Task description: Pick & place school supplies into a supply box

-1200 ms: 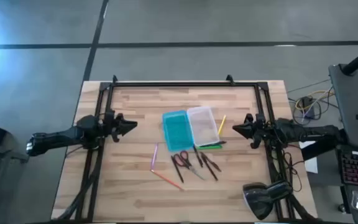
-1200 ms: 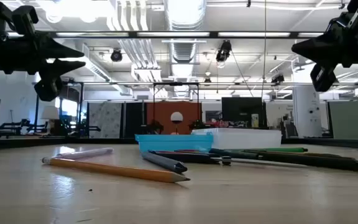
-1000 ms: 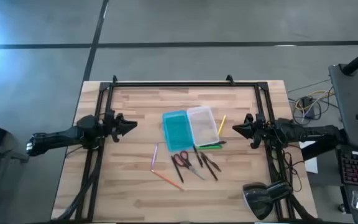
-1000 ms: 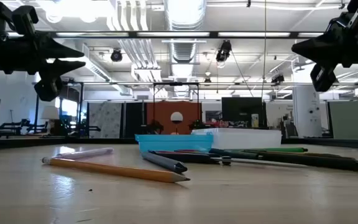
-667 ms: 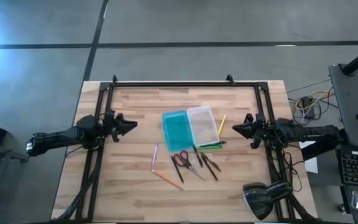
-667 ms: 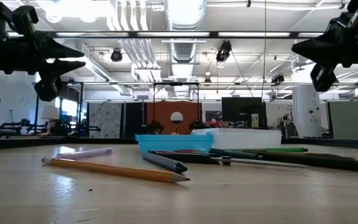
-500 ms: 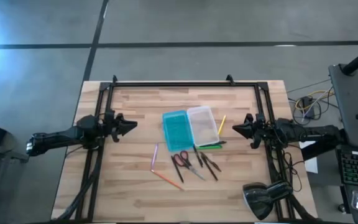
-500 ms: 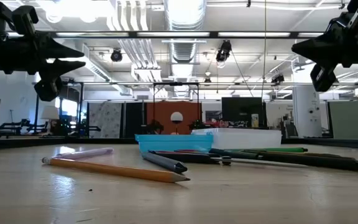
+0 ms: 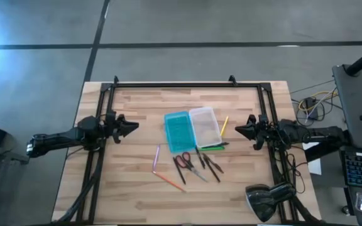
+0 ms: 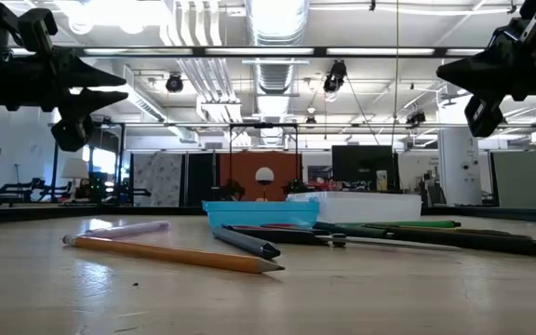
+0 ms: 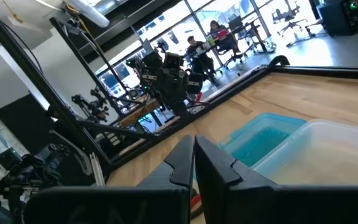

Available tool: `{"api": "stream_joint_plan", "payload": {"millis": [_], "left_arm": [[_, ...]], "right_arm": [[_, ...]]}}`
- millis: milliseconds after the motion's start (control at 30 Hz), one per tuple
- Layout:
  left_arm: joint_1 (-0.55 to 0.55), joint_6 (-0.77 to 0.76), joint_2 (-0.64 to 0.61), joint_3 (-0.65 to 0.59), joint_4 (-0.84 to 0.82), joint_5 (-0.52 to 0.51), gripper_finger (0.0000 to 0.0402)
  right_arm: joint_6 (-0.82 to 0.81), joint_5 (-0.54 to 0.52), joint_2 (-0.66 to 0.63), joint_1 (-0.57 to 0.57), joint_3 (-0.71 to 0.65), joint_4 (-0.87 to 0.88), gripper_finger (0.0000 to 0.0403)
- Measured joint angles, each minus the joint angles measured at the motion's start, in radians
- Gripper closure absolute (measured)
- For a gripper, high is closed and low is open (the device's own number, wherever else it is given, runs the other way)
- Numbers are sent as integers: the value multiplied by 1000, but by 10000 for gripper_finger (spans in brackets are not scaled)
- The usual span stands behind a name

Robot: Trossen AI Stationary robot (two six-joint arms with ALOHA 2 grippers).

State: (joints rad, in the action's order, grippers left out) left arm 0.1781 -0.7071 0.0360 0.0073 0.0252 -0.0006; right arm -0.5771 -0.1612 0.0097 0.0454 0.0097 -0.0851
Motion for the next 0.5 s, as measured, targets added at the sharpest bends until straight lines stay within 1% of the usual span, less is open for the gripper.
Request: {"api": "stream_joint_plan", "payload": {"millis": [267, 333, 400, 500], "left_arm": [[0, 0, 0, 0, 0, 0, 331], [0, 0, 0, 0, 0, 0, 331], [0, 0, 0, 0, -1, 0, 331], [0, 0, 1, 0, -1, 0, 331]], "right_arm": [[8, -9, 0, -1, 0, -12, 394], [52, -92, 13, -10, 1, -72, 394], [49, -147, 35, -14, 2, -111, 394], [17, -159, 96, -21, 0, -174, 394]]}}
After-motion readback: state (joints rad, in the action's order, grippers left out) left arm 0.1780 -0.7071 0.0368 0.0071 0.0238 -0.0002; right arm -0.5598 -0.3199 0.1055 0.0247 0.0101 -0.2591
